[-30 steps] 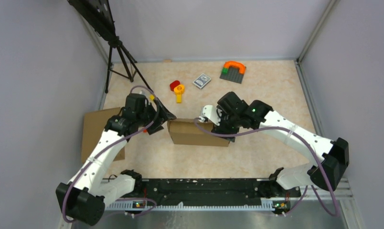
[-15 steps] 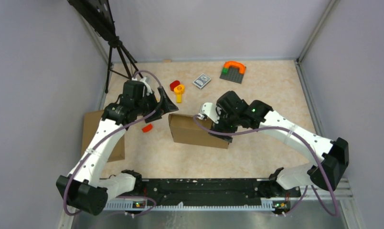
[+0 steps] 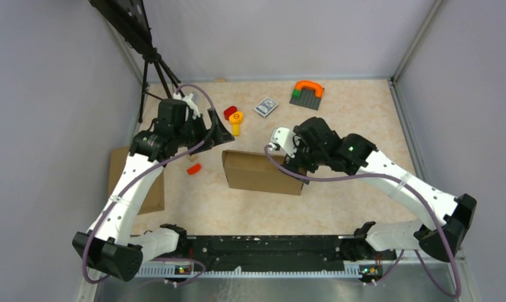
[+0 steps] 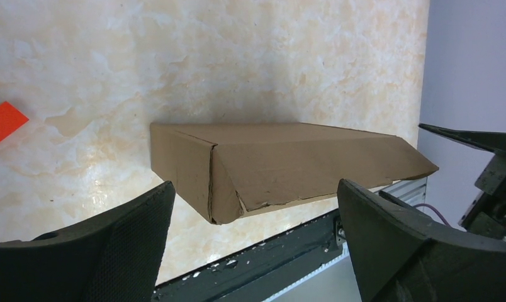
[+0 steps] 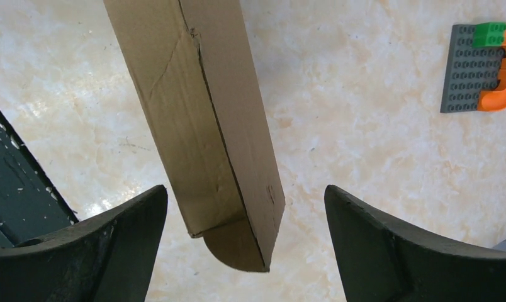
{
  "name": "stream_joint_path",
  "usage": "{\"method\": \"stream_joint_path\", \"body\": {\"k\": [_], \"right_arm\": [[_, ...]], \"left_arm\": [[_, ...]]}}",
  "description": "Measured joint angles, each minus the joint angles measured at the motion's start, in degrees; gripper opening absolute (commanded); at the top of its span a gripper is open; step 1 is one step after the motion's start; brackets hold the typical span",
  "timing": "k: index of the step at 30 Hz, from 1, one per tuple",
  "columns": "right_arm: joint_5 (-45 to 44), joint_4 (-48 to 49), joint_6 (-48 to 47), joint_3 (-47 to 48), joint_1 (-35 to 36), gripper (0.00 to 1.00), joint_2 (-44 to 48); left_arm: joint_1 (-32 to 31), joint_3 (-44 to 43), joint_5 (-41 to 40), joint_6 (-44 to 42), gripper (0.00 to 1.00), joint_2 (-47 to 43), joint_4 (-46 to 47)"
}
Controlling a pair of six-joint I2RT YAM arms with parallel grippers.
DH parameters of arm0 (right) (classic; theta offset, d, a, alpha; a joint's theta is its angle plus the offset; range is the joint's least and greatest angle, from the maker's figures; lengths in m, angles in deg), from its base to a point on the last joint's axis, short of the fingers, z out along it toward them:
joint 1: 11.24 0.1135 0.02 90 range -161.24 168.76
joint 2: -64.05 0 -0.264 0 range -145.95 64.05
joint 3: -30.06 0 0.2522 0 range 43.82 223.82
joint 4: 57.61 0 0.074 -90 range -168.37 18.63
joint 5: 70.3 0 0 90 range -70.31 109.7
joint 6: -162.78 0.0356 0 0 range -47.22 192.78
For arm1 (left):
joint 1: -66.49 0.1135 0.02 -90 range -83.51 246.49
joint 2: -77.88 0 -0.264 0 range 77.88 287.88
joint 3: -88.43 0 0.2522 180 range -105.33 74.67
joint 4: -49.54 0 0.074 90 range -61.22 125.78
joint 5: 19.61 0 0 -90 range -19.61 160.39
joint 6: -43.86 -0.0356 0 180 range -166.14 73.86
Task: Fold the paper box
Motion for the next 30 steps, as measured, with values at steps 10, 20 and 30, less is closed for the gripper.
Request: {"method": "stream_joint_path", "body": {"k": [10,20,30], "right_arm": [[1.5,0.3,4.4,0.7,0.0,0.94,5.9],[-7.5,1.2,26.8,2.7,-0.5,0.93,13.3],[1.1,-3.4,55.6,3.9,-19.9,0.68,14.6]], "left_arm": [[0.0,0.0,0.6,-1.3,0.98,0.6,-1.4],[0.1,-0.3,0.9,-2.5,0.84,0.5,-3.6],[1.6,0.1,5.5,-0.5,0.61,0.5,-3.5]]}}
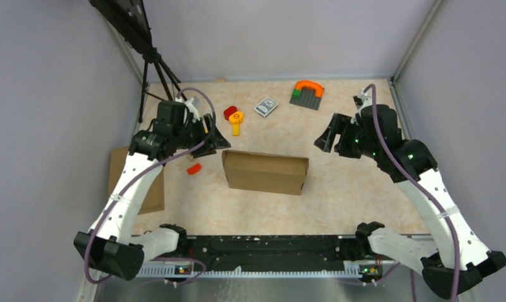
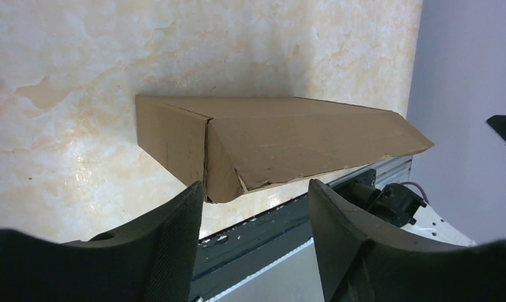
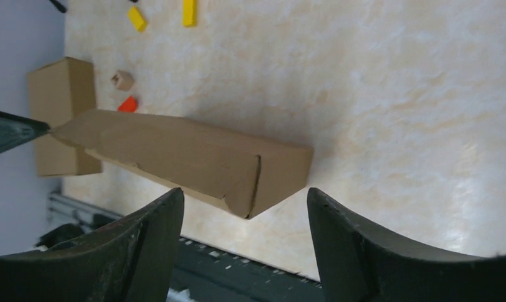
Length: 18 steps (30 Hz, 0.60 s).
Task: Fold the paper box
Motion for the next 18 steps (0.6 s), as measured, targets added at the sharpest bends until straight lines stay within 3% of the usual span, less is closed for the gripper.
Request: {"method": "stream_joint_path", "body": {"k": [7,13,18], "right_arm": [[15.5,8.5,18.3,-16.3,-3.9,0.61,3.4],[20.3,12.5,25.9,-19.1,-4.0,0.58,3.5],[21.8,16.1,29.2,-20.1,-4.4,0.69,4.2]], "left_arm": [[0.9,2.1,1.6,1.7,0.56,-0.1,0.1],[1.3,3.5,3.0,2.4,0.53,-0.1,0.9],[1.4,5.3,4.5,3.0,0.53,0.0,1.6]]}}
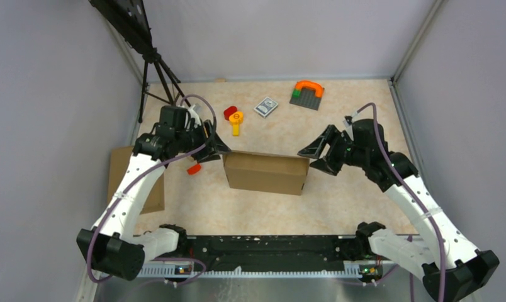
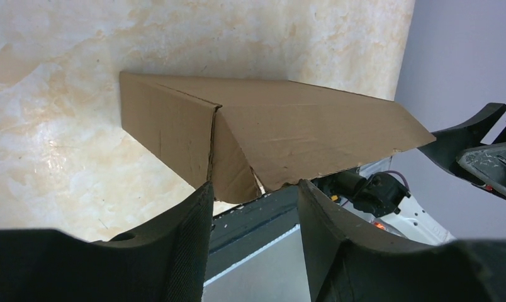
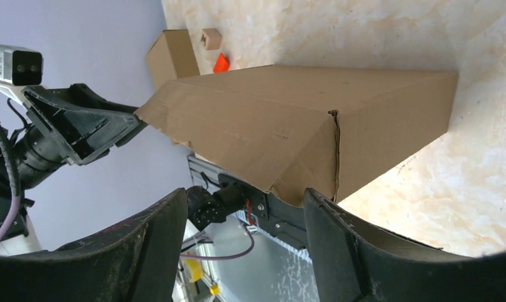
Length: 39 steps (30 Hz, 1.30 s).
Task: Fold the paper box
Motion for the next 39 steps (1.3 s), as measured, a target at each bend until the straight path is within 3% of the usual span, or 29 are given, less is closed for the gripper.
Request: {"method": "stream_joint_path", "body": {"k": [6,10,16,26,39], "right_arm": [[0.3,0.4,1.2,-0.5,-1.6,0.61,0.2],[-0.3,0.2,1.5,-1.0,-2.1,0.49,0.3],[-0.5,0.4,1.8,-3.1,-2.1,0.38,0.4],[-0.2,1.7,1.6,-5.2,-2.2,0.32,1.6],[-0.6,1.8,-1.4,-7.4,-2.2,0.3,1.7]], "left_arm": [[0.0,0.0,1.2,0.2,0.5,0.2,0.6],[0.0,0.2,2.4,0.3,0.46,0.8,1.1],[0.0,0.9,3.7,0.5,0.4,1.1,2.2],[0.1,1.8,4.5,0.6,0.34,1.1,3.8],[0.2,5.0,5.4,-0.7,0.34,1.1,4.7]]}}
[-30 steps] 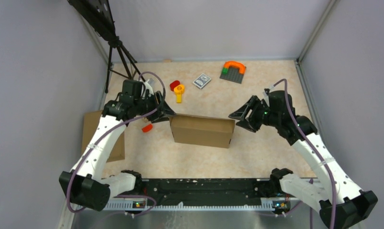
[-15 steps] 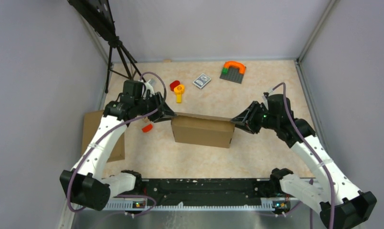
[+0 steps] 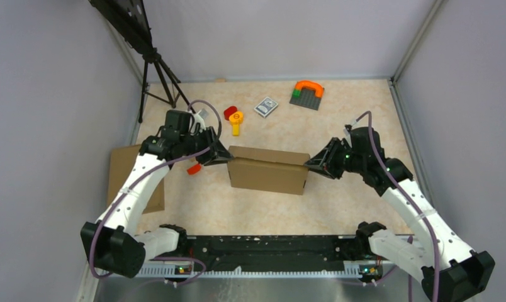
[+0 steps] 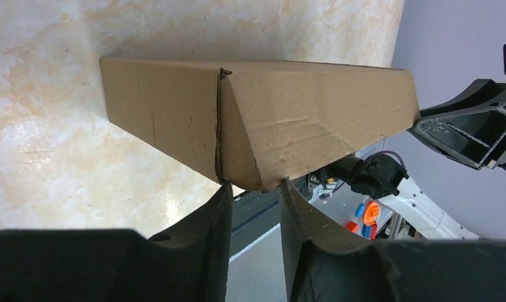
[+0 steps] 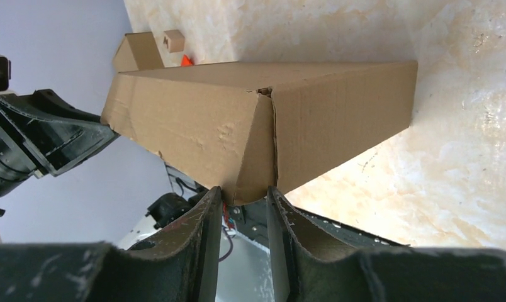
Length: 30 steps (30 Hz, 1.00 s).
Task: Fold the paper box
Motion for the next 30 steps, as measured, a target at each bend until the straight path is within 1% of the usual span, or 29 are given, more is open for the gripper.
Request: {"method": "stream_joint_path", "body": {"k": [2,4,6,7,9,14,18,20,24,30], "right_arm": [[-0.2,-0.3,-0.7,0.0,0.0,0.31,0.0],[-0.2,-0.3,-1.3,0.0,0.0,0.35,0.0],[-0.3,-0.4,-2.1,0.0,0.0,0.41,0.0],[-0.4,-0.5,-2.4,0.0,0.0,0.46,0.0],[-0.7,-0.7,-3.4,0.0,0.0,0.51,0.0],[-2.1,-3.0,-5.6,1.0,0.0,0.57,-0.1],[-2.7,-3.9,-6.3,2.1,0.0,0.64,-0.1],[-2.7,-4.1,-6.4,2.3,0.0,0.67,-0.1],[-3.1,-4.8,-6.4,3.6,0.0,0.67,-0.1],[-4.9,-5.7,-6.8,5.1,-0.2,0.57,-0.1]], "left_arm": [[0.0,0.2,0.1,-0.3,0.35,0.0,-0.2],[-0.1,0.3,0.1,-0.6,0.37,0.0,-0.2],[-0.1,0.4,0.1,-1.0,0.4,0.0,-0.3],[-0.1,0.5,0.1,-1.2,0.42,0.0,-0.4],[-0.1,0.4,0.3,-1.5,0.49,0.0,-0.4],[-0.1,-0.1,-1.1,-2.9,0.66,0.0,-2.7],[0.0,-3.2,-1.4,-3.7,0.72,0.1,-4.8],[0.0,-4.5,-1.3,-3.7,0.72,0.1,-4.9],[0.2,-5.1,-0.9,-3.5,0.68,-0.2,-4.7],[2.7,-5.1,-0.3,-3.3,0.61,-0.3,-4.7]]}}
